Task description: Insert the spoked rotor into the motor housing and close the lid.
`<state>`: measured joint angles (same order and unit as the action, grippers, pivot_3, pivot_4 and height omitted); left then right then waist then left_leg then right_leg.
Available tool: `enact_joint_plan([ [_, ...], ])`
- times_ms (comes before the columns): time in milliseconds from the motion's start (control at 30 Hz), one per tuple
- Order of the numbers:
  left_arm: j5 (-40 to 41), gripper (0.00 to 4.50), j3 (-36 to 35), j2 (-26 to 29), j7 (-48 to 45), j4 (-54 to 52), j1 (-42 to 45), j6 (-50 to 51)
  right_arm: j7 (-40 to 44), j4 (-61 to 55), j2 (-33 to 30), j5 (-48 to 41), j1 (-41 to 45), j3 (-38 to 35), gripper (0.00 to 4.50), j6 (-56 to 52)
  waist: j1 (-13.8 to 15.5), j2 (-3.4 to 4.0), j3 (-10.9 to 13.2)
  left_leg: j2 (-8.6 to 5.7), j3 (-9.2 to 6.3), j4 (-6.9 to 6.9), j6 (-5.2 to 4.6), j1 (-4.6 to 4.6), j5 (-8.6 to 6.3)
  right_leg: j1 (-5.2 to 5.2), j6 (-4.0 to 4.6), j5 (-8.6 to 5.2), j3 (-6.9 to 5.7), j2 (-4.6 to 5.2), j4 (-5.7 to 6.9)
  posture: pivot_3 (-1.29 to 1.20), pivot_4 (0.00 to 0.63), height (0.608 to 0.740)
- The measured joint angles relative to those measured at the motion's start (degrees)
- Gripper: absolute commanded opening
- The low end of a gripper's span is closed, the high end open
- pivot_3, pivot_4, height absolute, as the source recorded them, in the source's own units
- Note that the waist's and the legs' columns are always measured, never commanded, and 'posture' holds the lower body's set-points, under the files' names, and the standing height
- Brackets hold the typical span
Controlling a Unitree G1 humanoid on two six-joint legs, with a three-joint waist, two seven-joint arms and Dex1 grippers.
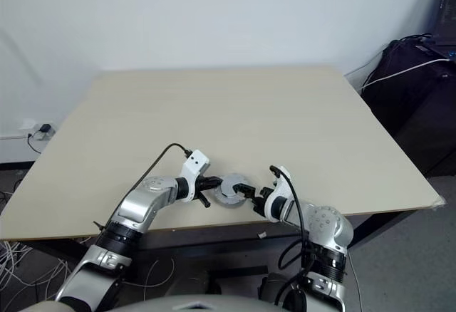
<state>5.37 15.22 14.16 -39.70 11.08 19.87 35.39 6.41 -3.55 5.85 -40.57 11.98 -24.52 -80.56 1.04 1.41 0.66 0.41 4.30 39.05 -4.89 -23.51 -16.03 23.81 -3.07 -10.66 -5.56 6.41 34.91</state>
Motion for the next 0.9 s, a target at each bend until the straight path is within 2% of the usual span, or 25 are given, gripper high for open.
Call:
enact_joint_plan([
  [900, -0.22, 0.0, -0.21, 0.02, 0.02, 0.04, 0.03, -0.04, 2.46, 7.87, -0.2, -8.2, -1.8, -0.61, 4.47, 6.55, -0.19, 0.01, 0.01, 0.03, 0.01, 0.0, 0.0, 0.0, 0.0, 0.02, 0.0, 0.0, 0.01, -0.02, 0.01, 0.0, 0.0, 0.74],
])
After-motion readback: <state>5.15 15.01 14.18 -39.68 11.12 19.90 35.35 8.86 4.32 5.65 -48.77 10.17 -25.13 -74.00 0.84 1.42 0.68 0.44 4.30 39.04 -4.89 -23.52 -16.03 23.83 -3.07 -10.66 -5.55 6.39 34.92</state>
